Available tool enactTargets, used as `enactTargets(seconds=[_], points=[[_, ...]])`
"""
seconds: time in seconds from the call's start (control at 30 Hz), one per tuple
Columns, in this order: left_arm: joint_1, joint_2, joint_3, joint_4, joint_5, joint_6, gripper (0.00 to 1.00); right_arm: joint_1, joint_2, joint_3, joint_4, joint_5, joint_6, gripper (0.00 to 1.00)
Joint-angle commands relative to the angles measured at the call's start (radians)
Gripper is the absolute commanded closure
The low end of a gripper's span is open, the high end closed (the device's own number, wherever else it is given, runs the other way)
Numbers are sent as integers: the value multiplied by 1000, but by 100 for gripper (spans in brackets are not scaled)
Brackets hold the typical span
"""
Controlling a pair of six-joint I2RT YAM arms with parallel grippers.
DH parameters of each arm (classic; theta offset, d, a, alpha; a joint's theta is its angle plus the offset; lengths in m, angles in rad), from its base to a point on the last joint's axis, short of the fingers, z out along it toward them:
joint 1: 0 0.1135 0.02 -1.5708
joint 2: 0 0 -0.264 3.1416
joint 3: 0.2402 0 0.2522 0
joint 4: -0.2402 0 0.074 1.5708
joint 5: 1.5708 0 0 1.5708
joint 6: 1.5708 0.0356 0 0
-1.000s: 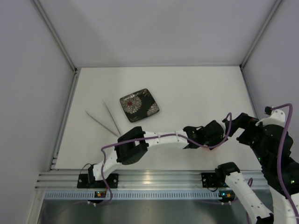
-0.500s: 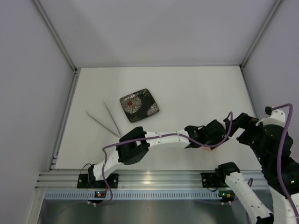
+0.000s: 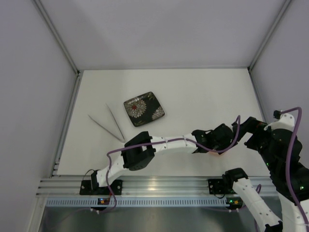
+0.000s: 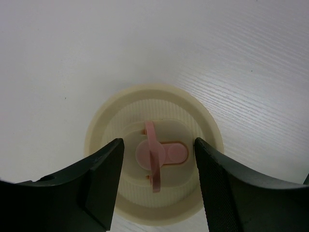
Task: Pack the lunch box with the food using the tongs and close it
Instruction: Close the box lid on the packing box.
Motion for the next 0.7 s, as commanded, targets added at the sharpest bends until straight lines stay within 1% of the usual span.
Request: enactTargets(seconds=[0.0,0.17,0.27,0.5,0.67], points=[[-11,103,-17,-185,2,35,34,-13,-1,-9,1,-38,1,0],[-9,90,-26,-176,-7,33,34,-13,2,-1,1,-37,-1,1],[-9,49,-55,-136,5,29,34,-13,5,5,-1,-36,-2,0],[-8,-84,-138,5,48,12,33,-13,5,8,-2,-33,-2,1],[-6,-163,-216,137,63,1,33,-13,2,8,-4,-27,-2,1]])
